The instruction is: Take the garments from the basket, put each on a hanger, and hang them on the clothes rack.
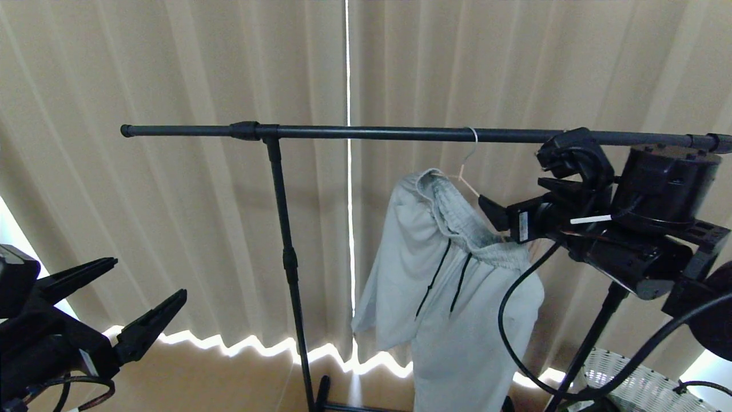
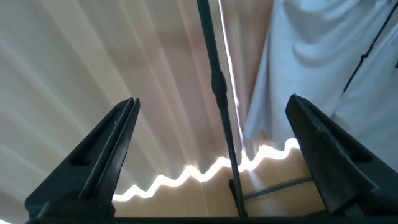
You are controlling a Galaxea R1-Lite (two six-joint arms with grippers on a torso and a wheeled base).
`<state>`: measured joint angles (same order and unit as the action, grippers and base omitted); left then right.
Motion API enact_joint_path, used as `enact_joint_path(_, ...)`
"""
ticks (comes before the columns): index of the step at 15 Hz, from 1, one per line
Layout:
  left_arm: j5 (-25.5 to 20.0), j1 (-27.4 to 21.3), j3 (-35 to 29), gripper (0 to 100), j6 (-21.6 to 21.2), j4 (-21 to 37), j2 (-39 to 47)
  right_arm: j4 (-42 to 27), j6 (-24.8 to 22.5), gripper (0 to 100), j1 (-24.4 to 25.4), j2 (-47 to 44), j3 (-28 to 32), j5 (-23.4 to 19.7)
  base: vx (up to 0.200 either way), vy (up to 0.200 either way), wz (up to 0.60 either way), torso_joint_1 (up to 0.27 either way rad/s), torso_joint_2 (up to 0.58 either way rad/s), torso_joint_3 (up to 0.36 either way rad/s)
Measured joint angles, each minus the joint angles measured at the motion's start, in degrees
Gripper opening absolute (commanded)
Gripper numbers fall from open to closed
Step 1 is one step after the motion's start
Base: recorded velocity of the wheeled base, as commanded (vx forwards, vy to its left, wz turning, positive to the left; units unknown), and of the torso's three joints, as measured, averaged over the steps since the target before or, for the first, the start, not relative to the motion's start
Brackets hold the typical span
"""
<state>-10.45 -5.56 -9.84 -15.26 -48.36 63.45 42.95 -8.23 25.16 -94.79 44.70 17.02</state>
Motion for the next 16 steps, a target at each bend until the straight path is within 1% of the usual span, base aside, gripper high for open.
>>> enact_joint_path(2,0.0,-0.15,0.5,100,0.29,0.02,-1.3,0.0,0.33,100,-0.61,3.91,-3.39,-0.02,0.0,0.0,0.0,0.0,0.0,0.0)
enact_joint_path(5,0.18,-0.24,1.49,100,0.43,0.41,-3.28,0.24,0.51,100,-2.4,9.72,-10.39,-0.11,0.0,0.0,0.0,0.0,0.0,0.0)
enact_joint_path(7,0.22,-0.2,2.62,100,0.44,1.69,-5.24,0.6,0.66,100,-2.84,13.73,-15.15,-1.76,0.0,0.0,0.0,0.0,0.0,0.0)
enact_joint_path(8,0.13,-0.2,2.9,100,0.46,3.89,-6.51,0.62,0.77,100,-2.97,15.77,-17.62,-3.23,0.0,0.0,0.0,0.0,0.0,0.0)
enact_joint_path(9,0.0,-0.33,2.93,100,0.54,7.56,-7.78,0.71,0.99,100,-3.01,17.32,-19.63,-3.85,0.0,0.0,0.0,0.0,0.0,0.0)
enact_joint_path(11,-0.09,-0.63,1.99,100,0.95,13.45,-9.74,0.65,1.58,100,-3.15,19.75,-22.88,-3.63,0.0,0.0,0.0,0.0,0.0,0.0)
enact_joint_path(13,0.05,-0.72,1.13,100,2.78,16.42,-10.97,0.44,1.66,100,-4.41,22.14,-26.16,-3.43,0.0,0.0,0.0,0.0,0.0,0.0)
enact_joint_path(16,0.18,-0.67,0.8,100,2.95,16.86,-11.82,0.0,1.61,100,-8.91,25.56,-31.31,-3.39,0.0,0.0,0.0,0.0,0.0,0.0)
